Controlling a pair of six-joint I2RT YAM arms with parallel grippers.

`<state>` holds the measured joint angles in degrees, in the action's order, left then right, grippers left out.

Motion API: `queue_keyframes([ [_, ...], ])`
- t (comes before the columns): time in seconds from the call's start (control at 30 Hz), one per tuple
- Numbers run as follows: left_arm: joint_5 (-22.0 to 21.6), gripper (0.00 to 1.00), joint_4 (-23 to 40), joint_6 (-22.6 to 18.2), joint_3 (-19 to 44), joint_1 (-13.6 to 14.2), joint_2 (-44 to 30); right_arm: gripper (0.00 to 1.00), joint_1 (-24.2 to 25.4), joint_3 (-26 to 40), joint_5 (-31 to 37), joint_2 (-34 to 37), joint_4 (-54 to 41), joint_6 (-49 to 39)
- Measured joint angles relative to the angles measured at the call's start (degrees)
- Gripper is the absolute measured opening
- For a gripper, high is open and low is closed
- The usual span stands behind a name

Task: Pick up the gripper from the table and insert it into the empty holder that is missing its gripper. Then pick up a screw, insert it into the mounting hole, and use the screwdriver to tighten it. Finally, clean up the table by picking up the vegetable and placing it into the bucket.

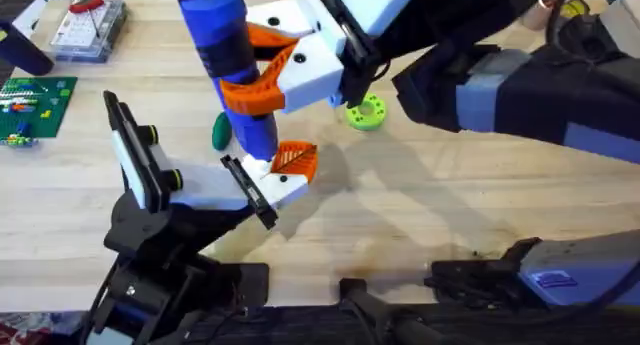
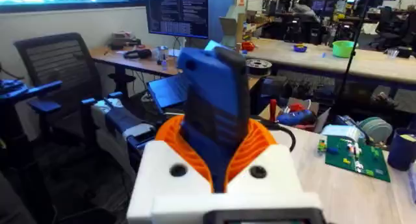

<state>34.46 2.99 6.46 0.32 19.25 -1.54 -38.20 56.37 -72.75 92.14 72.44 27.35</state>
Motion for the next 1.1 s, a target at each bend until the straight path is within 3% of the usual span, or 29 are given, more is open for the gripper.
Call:
queue_keyframes([
  [1.1,0.00,0.018,0.00,0.01,0.00,0.00,0.00,0.050,0.17,-0.29,0.00,0.00,0.00,-1.27],
])
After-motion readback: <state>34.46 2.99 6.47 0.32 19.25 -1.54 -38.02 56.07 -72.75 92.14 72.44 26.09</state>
